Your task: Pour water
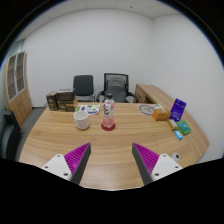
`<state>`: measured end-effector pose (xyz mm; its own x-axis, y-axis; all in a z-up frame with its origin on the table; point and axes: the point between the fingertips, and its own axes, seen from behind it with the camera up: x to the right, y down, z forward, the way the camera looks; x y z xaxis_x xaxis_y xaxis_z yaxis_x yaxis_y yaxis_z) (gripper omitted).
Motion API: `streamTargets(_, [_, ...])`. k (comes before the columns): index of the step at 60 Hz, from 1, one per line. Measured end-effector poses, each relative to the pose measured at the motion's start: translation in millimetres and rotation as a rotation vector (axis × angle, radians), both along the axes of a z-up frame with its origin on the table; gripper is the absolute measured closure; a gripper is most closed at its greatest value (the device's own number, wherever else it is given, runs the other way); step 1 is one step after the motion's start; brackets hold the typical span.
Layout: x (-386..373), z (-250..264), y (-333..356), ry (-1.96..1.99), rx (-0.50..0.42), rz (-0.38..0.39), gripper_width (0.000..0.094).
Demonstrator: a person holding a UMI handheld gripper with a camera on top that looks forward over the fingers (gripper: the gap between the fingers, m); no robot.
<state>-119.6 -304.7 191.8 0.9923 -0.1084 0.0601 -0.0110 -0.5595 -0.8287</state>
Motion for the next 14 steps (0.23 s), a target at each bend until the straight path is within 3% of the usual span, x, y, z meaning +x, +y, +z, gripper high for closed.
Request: streamTargets(14, [-9.1, 3.4, -8.0, -0.015, -0.008, 0.002, 0.0078])
